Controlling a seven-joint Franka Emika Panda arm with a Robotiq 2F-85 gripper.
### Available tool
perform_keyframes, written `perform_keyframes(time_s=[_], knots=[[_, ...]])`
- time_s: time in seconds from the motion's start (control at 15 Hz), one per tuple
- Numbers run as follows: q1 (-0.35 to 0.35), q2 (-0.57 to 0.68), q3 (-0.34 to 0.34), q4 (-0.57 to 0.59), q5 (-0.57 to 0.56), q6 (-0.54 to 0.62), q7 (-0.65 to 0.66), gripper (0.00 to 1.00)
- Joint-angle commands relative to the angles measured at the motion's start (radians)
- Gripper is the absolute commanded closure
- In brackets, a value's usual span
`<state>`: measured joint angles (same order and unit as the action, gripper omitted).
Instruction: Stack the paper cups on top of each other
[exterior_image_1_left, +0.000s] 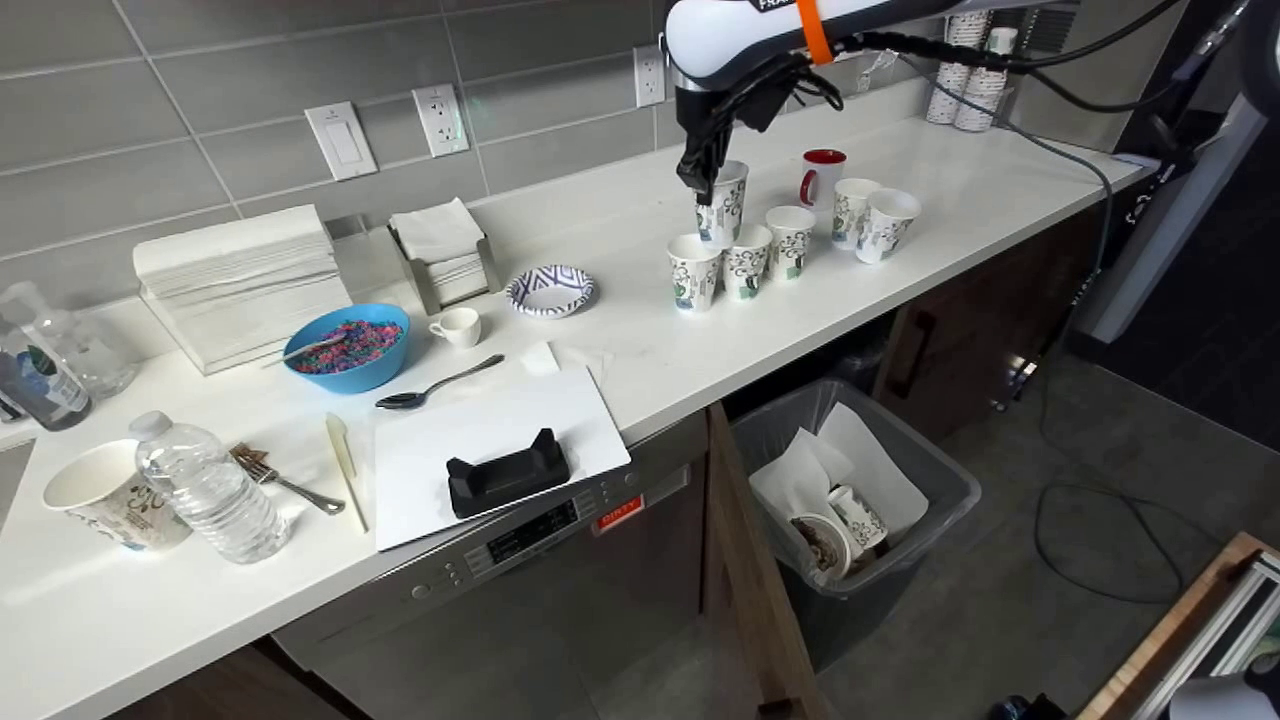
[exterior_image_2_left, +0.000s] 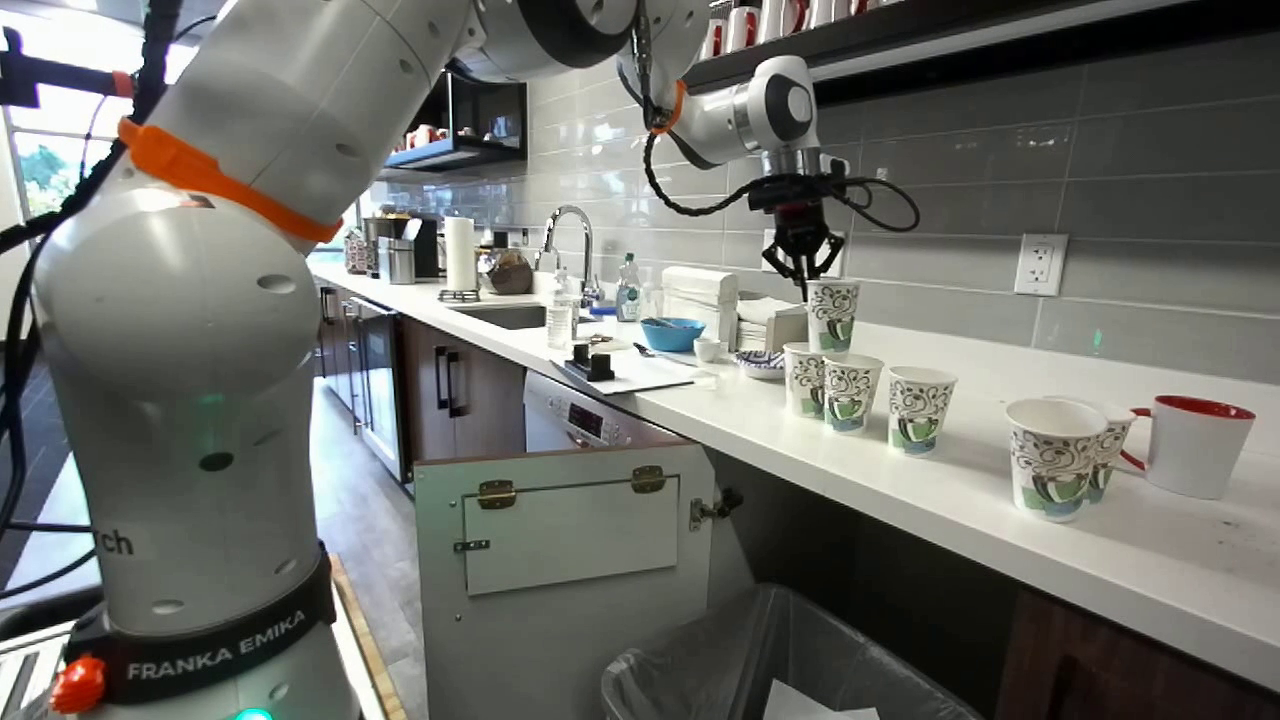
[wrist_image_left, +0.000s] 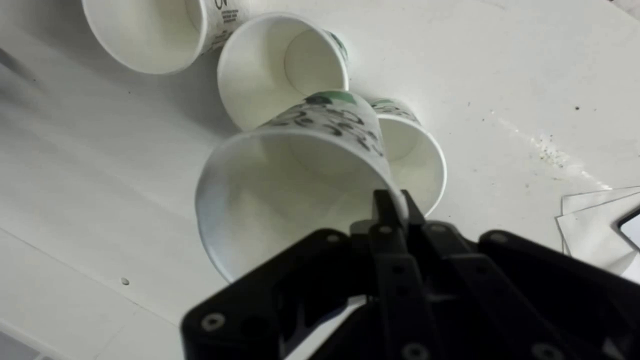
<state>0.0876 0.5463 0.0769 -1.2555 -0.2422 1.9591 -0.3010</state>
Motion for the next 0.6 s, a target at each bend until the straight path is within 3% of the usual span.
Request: perform_keyframes(time_s=[0.0,0.13,0.2,0.27,0.53], knots=[[0.001,0.025,-0.006,0.037,0.015,-0.021,-0.009,0.99],[0.0,0.028,-0.008,0.038,0.015,-0.022,-0.007,0.99],[0.0,0.028,-0.009,0.038,0.014,-0.022,-0.007,0.81],[0.0,0.028,-0.01,0.038,0.014,-0.023,-0.005,0.7],[-0.001,0.023,-0.01,0.033,0.019,-0.016,0.003,0.41]])
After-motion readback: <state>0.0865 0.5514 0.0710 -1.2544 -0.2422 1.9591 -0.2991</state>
